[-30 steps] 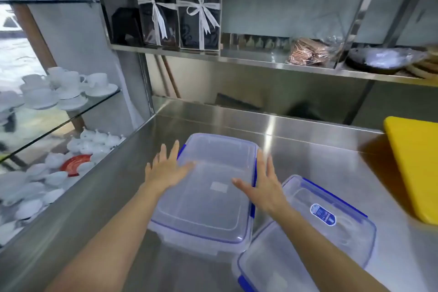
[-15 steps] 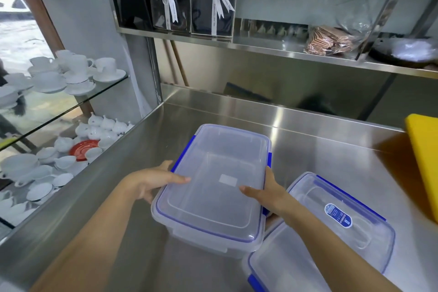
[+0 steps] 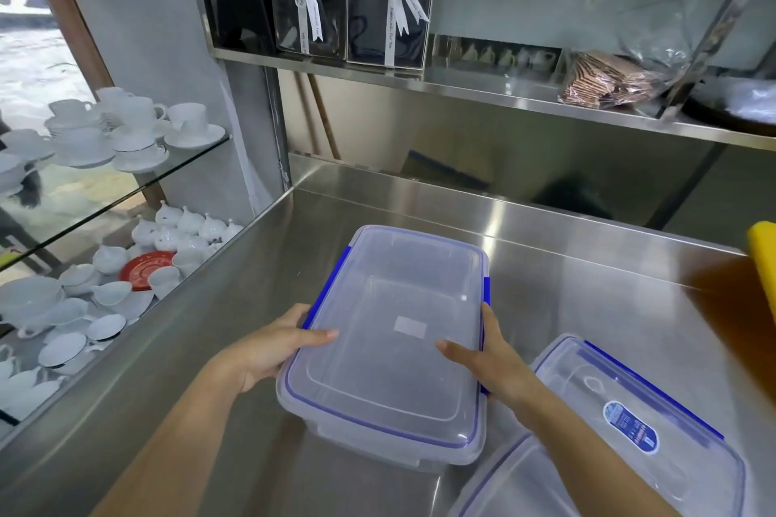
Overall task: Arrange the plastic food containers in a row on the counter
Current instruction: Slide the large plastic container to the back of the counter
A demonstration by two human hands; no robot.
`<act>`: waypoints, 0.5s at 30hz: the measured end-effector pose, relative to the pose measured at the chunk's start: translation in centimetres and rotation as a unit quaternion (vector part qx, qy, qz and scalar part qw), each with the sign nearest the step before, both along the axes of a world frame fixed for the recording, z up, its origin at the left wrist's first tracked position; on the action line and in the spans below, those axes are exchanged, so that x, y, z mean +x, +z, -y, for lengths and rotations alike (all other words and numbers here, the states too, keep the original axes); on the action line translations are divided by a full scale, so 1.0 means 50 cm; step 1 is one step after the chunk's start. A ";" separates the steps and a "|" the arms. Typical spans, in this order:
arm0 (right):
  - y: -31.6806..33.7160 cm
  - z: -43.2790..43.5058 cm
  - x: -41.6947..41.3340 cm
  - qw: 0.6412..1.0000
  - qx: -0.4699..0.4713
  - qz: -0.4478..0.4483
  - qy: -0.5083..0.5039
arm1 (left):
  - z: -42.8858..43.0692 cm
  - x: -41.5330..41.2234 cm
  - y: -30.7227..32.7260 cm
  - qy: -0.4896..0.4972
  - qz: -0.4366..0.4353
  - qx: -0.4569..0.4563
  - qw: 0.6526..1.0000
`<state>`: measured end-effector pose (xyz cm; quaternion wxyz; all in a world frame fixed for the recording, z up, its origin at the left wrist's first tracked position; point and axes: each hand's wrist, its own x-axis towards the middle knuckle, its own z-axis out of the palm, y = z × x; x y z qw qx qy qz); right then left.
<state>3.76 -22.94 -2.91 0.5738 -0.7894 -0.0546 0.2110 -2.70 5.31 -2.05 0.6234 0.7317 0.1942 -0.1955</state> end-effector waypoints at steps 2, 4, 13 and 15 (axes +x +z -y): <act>-0.003 -0.016 0.017 1.000 -0.002 0.011 -0.012 | 0.006 0.015 -0.007 0.058 0.028 -0.012 0.998; -0.007 -0.036 0.039 0.999 -0.010 0.026 -0.021 | 0.012 0.035 -0.015 0.124 0.064 -0.009 0.990; -0.034 -0.124 0.233 0.994 -0.088 0.060 -0.016 | -0.027 0.183 -0.023 0.197 0.157 0.031 0.967; -0.033 -0.141 0.275 0.993 -0.094 0.065 -0.006 | -0.047 0.225 -0.025 0.194 0.159 0.038 0.967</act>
